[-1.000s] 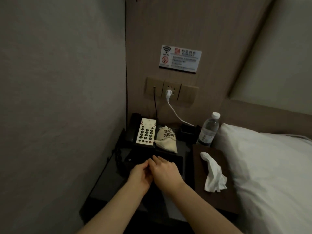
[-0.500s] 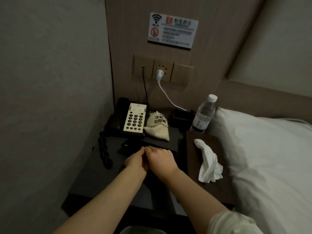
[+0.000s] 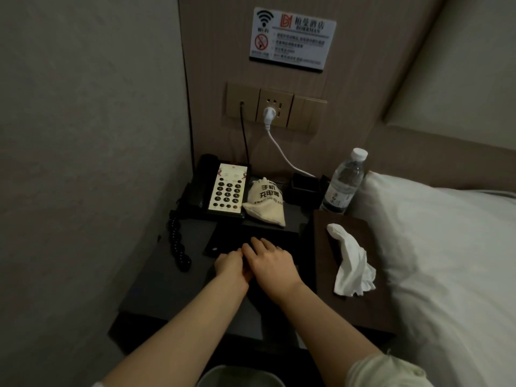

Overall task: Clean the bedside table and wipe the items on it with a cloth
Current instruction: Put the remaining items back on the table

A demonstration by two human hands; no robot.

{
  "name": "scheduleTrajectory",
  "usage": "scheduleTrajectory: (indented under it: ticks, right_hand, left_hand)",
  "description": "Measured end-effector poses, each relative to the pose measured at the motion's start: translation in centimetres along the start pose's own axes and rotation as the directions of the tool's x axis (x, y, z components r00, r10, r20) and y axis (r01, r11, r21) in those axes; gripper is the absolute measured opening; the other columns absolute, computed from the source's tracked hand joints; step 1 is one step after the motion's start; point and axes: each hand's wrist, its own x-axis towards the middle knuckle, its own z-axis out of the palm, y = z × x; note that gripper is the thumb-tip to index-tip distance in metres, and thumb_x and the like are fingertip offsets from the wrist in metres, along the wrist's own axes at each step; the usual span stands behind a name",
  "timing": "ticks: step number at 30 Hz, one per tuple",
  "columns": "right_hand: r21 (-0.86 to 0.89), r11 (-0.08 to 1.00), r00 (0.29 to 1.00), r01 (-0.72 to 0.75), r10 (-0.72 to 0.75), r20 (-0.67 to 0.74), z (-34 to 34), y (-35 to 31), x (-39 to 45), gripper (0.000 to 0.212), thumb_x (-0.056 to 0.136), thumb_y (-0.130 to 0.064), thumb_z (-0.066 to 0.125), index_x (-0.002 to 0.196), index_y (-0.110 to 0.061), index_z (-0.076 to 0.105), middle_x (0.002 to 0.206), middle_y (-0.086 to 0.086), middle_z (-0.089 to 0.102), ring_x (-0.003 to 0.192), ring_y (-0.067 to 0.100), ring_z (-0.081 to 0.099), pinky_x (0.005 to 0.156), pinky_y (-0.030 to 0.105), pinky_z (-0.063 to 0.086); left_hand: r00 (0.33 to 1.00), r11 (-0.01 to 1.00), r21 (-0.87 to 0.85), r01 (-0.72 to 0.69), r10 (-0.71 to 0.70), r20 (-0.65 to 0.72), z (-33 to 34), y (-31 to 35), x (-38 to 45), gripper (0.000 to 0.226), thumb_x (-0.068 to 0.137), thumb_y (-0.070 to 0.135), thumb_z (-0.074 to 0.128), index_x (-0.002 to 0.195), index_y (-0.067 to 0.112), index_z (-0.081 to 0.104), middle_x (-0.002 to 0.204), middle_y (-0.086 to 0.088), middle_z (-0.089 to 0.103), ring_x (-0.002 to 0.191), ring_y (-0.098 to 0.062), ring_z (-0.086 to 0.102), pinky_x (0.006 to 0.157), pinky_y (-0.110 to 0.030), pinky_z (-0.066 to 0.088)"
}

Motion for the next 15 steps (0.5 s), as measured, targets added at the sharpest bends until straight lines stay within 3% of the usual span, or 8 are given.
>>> scheduleTrajectory:
  ticks: [2, 5, 7, 9, 11, 13, 15]
  right_hand:
    - [0.001, 1.0, 1.0, -0.03, 0.03, -0.003, 0.2, 0.4, 0.2, 0.046, 0.098, -0.018, 0.043, 0.143, -0.013, 0.034, 0.148, 0.013, 0.039, 0.135, 0.03, 0.04, 0.094, 0.042, 0.047]
    - [0.042, 0.996, 0.997, -0.073, 0.072, 0.021, 0.4, 0.7, 0.3, 0.047, 0.097, -0.021, 0.045, 0.143, -0.015, 0.035, 0.147, 0.011, 0.041, 0.134, 0.029, 0.042, 0.093, 0.041, 0.048]
    - [0.105, 0.989, 0.994, -0.108, 0.106, 0.025, 0.4, 0.8, 0.2, 0.043, 0.098, -0.027, 0.044, 0.14, -0.018, 0.042, 0.145, 0.008, 0.044, 0.132, 0.028, 0.043, 0.093, 0.04, 0.049]
    - [0.187, 0.97, 0.988, -0.153, 0.153, 0.019, 0.1, 0.9, 0.4, 0.039, 0.099, -0.035, 0.04, 0.133, -0.02, 0.051, 0.142, 0.004, 0.049, 0.128, 0.026, 0.048, 0.093, 0.039, 0.048]
    - [0.277, 0.937, 0.977, -0.212, 0.202, 0.067, -0.4, 1.2, 0.9, 0.041, 0.1, -0.038, 0.033, 0.129, -0.023, 0.057, 0.142, 0.001, 0.05, 0.127, 0.025, 0.05, 0.098, 0.037, 0.045]
    - [0.32, 0.915, 0.967, -0.245, 0.206, 0.15, -0.6, 1.3, 1.2, 0.044, 0.101, -0.04, 0.028, 0.129, -0.024, 0.058, 0.145, 0.0, 0.048, 0.129, 0.024, 0.049, 0.104, 0.037, 0.041]
    - [0.311, 0.916, 0.962, -0.253, 0.203, 0.184, -0.8, 1.1, 1.2, 0.046, 0.101, -0.04, 0.026, 0.129, -0.023, 0.058, 0.146, 0.002, 0.047, 0.131, 0.024, 0.047, 0.107, 0.038, 0.037]
  left_hand:
    - [1.0, 1.0, 0.013, -0.01, 0.01, -0.02, 0.4, -0.1, 0.1, 0.03, 0.095, 0.0, 0.053, 0.125, 0.003, 0.051, 0.11, -0.023, 0.061, 0.099, -0.037, 0.062, 0.079, -0.048, 0.052]
    - [0.999, 0.997, 0.082, -0.013, 0.017, -0.048, 0.6, -0.3, 0.2, 0.006, 0.093, 0.006, 0.06, 0.097, 0.002, 0.057, 0.106, -0.022, 0.064, 0.097, -0.037, 0.064, 0.083, -0.051, 0.054]
    - [1.0, 0.996, 0.088, -0.01, 0.012, -0.028, 0.4, -0.3, 0.2, 0.006, 0.091, 0.003, 0.061, 0.09, 0.0, 0.057, 0.091, -0.019, 0.064, 0.082, -0.033, 0.065, 0.072, -0.047, 0.056]
    - [1.0, 0.995, 0.103, 0.002, -0.003, 0.004, 0.2, -0.1, -0.2, 0.008, 0.09, -0.005, 0.059, 0.098, -0.003, 0.058, 0.077, -0.016, 0.059, 0.067, -0.027, 0.06, 0.053, -0.039, 0.055]
    - [1.0, 0.99, 0.14, 0.022, -0.024, 0.016, -0.4, 0.0, -0.8, 0.01, 0.09, -0.01, 0.051, 0.089, -0.003, 0.058, 0.073, -0.016, 0.056, 0.063, -0.025, 0.056, 0.039, -0.034, 0.052]
    - [0.999, 0.981, 0.194, 0.031, -0.028, -0.019, -1.4, -0.2, -1.1, 0.02, 0.09, -0.011, 0.047, 0.077, 0.001, 0.056, 0.068, -0.014, 0.052, 0.06, -0.024, 0.052, 0.036, -0.036, 0.051]
    - [0.999, 0.966, 0.256, 0.025, -0.012, -0.051, -2.5, -0.4, -1.7, 0.018, 0.089, -0.011, 0.048, 0.082, 0.002, 0.058, 0.065, -0.013, 0.05, 0.057, -0.021, 0.048, 0.037, -0.034, 0.051]
